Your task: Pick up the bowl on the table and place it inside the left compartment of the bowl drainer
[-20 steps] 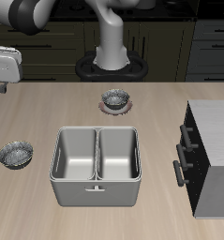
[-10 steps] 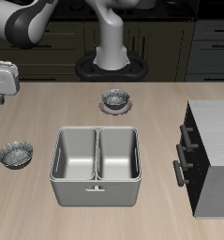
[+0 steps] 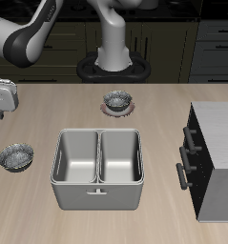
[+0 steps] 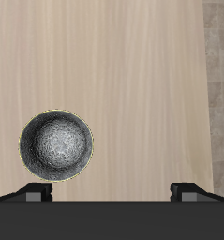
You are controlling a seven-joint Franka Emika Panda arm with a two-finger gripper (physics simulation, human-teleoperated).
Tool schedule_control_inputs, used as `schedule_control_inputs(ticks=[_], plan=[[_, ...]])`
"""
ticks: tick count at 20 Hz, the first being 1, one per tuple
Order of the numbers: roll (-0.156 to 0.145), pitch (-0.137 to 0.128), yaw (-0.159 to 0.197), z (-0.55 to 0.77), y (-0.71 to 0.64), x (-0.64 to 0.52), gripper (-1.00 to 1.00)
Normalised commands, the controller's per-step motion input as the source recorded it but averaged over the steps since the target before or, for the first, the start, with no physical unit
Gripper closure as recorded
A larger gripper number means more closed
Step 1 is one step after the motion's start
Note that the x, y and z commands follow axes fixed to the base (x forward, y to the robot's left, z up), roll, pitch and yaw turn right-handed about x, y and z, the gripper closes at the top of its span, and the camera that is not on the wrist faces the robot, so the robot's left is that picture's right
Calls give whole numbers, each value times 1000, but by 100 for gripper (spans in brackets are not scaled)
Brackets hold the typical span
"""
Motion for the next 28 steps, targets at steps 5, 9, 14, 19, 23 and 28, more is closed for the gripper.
schedule_control_inputs(ticks=[5,9,14,19,23,28], plan=[[15,16,-9,-231,54,8,-100],[17,13,-1,-219,74,-2,-100],[-1,21,0,-213,22,16,-100],[20,14,12,-264,85,51,-100],[14,18,-5,-183,75,8,-100],[-10,30,24,-300,-5,40,-100]])
